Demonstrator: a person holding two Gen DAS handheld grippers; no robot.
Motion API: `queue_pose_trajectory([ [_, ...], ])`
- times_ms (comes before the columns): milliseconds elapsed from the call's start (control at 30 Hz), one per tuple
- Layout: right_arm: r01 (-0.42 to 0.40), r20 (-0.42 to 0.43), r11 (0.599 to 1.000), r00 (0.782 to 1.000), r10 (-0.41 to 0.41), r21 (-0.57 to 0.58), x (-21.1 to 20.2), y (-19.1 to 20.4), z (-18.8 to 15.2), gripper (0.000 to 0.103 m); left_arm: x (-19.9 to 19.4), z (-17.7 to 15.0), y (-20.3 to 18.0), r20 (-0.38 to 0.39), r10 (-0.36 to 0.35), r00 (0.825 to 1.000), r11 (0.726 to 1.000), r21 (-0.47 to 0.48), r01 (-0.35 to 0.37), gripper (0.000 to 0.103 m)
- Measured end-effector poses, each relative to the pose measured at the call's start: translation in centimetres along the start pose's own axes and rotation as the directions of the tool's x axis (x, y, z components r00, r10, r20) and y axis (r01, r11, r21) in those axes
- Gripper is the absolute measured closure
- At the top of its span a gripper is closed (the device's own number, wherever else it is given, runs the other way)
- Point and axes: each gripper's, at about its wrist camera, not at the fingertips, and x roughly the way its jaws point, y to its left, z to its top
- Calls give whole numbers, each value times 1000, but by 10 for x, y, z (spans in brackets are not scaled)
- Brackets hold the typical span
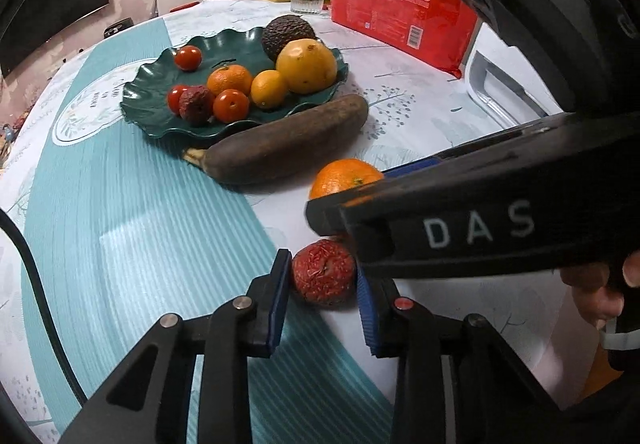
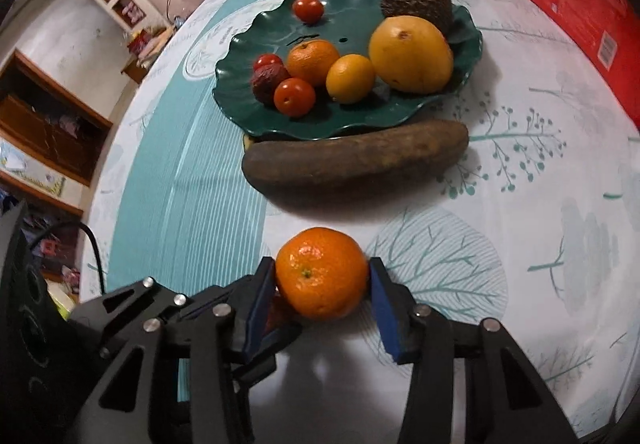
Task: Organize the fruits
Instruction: 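Carry the lychee and mandarin onto the green plate and open both tools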
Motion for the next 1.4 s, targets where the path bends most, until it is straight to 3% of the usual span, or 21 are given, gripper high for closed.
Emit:
queue_pose_trajectory([
  [433, 34, 51, 999, 998, -34, -11, -23, 6, -2, 58, -29, -8, 38, -73, 89, 993, 987, -130, -98, 74],
  [567, 47, 71, 998, 996, -44, -38, -33, 9, 2, 58, -37, -1, 58, -132, 128, 983, 972, -179, -151, 73],
  [733, 44, 95, 997, 995, -38, -63, -42, 14, 14, 58, -48, 15, 82, -139, 137, 981, 960, -224, -166, 73],
  [1133, 48, 212, 994, 977, -26, -101, -56, 28, 65, 58, -61, 97, 124, -69, 178, 982, 948, -256, -189, 73],
  [1400, 67, 271, 991, 962, -34, -116, -52, 27, 103, 58, -41, 153, 144, -19, 199, 980, 943, -268, -197, 73],
])
